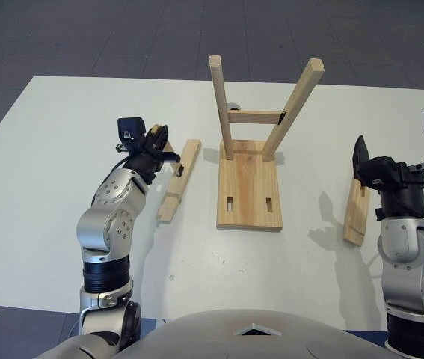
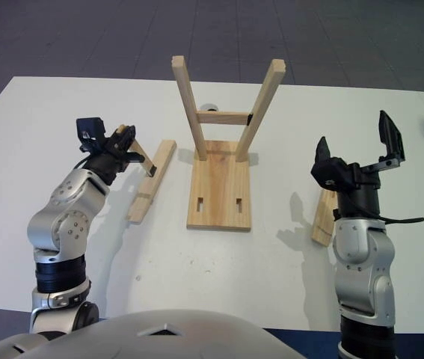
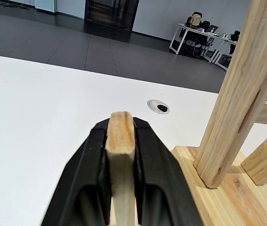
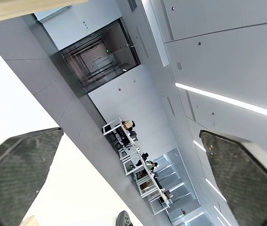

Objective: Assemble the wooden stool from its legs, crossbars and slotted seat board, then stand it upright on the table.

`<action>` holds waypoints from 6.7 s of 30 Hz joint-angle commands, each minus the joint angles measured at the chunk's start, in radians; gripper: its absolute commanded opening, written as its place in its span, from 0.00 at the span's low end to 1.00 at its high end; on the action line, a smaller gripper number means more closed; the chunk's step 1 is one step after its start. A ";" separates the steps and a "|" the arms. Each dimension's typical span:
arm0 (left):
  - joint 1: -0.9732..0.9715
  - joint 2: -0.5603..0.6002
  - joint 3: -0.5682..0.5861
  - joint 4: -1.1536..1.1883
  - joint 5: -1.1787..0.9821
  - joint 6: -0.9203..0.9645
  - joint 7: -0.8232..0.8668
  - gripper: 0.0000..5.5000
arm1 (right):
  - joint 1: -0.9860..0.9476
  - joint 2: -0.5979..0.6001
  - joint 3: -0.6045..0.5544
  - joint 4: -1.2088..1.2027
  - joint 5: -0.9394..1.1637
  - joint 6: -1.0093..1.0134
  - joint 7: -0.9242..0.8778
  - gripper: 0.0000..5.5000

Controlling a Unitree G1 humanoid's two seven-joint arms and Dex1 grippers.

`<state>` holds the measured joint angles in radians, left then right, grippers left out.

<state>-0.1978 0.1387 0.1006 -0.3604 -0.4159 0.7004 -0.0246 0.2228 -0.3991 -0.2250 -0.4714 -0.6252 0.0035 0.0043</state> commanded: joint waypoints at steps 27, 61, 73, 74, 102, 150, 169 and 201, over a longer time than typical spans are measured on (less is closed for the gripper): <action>0.208 0.066 -0.117 0.162 0.199 -0.277 -0.147 0.08 | -0.004 -0.001 -0.009 -0.043 0.022 0.025 0.013 0.98; 0.280 0.087 -0.073 0.338 0.172 -0.359 -0.224 0.08 | -0.048 -0.017 -0.029 -0.054 0.037 0.048 0.033 0.98; 0.233 0.090 -0.070 0.324 0.167 -0.363 -0.205 0.08 | -0.045 -0.010 -0.021 -0.053 0.036 0.047 0.036 0.98; 0.220 0.090 -0.070 0.316 0.163 -0.353 -0.203 0.08 | -0.045 -0.009 -0.020 -0.052 0.035 0.047 0.036 0.98; 0.061 0.038 0.011 0.246 0.132 -0.310 -0.137 0.20 | -0.067 -0.010 -0.007 -0.022 0.036 0.035 0.027 0.98; -0.269 0.137 0.093 0.218 -0.008 -0.136 -0.182 0.01 | -0.039 -0.001 0.012 0.003 0.032 0.023 -0.008 0.98; -0.157 0.092 0.020 0.407 0.059 -0.235 -0.242 0.01 | -0.045 -0.016 -0.003 0.006 0.046 0.019 0.002 0.98; -0.336 0.114 0.109 0.179 -0.075 -0.123 -0.186 0.01 | -0.023 0.006 0.015 -0.008 0.041 0.026 0.000 0.98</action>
<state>-0.5376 0.2532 0.2244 -0.2027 -0.5032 0.5760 -0.2073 0.1985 -0.3957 -0.2051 -0.4700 -0.5844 0.0243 0.0023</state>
